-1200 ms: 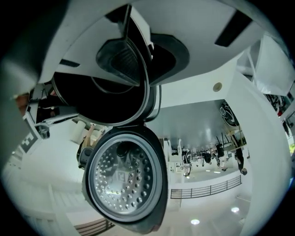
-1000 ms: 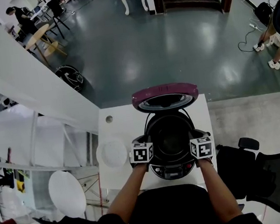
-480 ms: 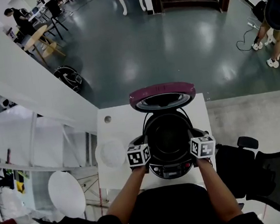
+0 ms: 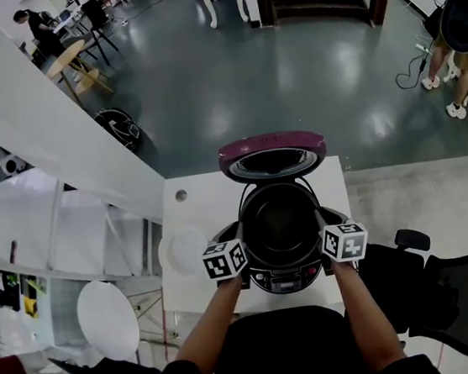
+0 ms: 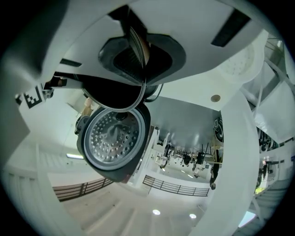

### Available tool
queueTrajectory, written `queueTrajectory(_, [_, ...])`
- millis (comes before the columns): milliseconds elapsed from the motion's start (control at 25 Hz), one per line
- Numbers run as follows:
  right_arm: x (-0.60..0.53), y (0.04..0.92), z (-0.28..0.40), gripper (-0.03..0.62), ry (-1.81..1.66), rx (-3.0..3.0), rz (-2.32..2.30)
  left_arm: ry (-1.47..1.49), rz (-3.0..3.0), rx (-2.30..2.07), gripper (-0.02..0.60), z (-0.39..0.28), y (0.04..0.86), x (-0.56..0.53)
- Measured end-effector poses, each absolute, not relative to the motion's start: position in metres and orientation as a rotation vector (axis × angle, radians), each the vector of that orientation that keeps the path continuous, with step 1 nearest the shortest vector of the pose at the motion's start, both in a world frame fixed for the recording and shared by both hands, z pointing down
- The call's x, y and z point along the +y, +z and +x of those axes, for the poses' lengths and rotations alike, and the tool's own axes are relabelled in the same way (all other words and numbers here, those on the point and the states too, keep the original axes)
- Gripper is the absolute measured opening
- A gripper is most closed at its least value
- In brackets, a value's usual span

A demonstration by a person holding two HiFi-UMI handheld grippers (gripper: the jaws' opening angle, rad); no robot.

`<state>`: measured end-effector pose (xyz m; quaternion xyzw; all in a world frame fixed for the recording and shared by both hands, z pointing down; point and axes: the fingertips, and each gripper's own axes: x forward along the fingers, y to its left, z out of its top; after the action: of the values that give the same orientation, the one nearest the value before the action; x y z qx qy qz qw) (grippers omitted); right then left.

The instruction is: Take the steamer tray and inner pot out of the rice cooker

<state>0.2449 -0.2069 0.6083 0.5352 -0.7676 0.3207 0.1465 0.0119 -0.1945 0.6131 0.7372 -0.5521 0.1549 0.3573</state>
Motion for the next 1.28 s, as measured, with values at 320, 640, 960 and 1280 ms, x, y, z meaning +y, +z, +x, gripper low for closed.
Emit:
queueTrajectory(320, [-0.206, 0.569, 0.241, 0.019, 0.823, -2.307, 1.537, 0.235, 1.896, -1.440, 0.020, 0.008, 0.583, -0.184])
queueTrajectory(640, [-0.205, 0.527, 0.233, 0.017, 0.737, -2.398, 1.527, 0.138, 1.927, -1.489, 0.019, 0.002, 0.550, -0.173])
queueTrajectory(960, [-0.202, 0.495, 0.214, 0.018, 0.718, -2.473, 1.492, 0.082, 1.970, -1.543, 0.018, -0.017, 0.508, -0.167])
queueTrajectory(1280, [-0.200, 0.467, 0.167, 0.017, 0.663, -2.558, 1.403, 0.011, 1.919, -1.607, 0.018, -0.061, 0.493, -0.150])
